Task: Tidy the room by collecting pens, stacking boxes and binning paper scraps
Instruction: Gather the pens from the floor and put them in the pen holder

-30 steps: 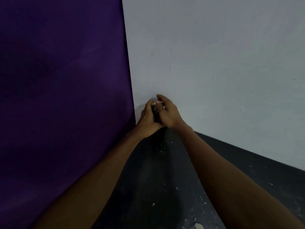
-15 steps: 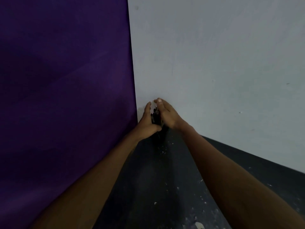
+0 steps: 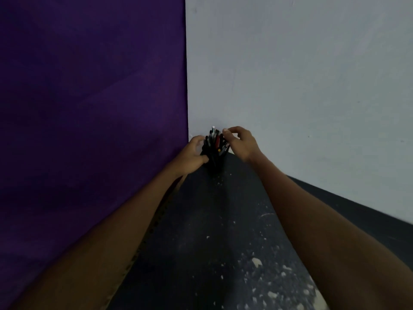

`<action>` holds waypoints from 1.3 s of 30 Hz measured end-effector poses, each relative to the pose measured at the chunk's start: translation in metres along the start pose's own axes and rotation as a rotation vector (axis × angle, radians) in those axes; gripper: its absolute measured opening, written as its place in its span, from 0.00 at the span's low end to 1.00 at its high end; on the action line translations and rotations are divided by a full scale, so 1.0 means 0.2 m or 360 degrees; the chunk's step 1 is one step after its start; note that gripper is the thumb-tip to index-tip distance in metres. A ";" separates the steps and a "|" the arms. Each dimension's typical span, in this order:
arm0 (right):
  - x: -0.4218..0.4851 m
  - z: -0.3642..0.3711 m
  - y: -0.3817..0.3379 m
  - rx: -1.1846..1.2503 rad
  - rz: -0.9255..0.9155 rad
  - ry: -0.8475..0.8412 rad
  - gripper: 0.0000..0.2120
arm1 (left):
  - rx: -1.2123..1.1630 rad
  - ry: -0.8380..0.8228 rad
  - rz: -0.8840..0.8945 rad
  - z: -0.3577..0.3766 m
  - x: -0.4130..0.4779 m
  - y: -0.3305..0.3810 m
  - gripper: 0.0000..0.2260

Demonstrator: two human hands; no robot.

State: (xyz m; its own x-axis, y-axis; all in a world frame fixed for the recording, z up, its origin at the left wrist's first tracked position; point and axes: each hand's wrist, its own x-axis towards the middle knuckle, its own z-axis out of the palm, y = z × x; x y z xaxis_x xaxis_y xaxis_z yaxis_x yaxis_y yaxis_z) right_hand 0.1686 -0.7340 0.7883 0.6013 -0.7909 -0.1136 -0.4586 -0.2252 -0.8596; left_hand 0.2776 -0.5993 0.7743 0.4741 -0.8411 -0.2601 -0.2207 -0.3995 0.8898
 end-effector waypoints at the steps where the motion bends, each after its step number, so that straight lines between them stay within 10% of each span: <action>1: -0.04 -0.01 -0.01 -0.0005 -0.0007 0.0009 0.18 | 0.0027 0.0029 -0.0005 0.00 -0.04 0.01 0.29; 39: -2.11 0.53 0.18 0.0164 0.0094 -0.0641 0.12 | -0.0151 0.0439 -0.0251 0.29 -2.10 -0.67 0.17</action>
State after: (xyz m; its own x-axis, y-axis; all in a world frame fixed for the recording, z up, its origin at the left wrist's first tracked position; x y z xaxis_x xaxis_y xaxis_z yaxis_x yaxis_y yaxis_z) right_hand -0.0324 -0.3491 0.7522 0.7933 -0.5103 -0.3321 -0.4441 -0.1118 -0.8890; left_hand 0.0588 -0.2140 0.7418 0.7117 -0.6363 -0.2975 -0.0520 -0.4701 0.8811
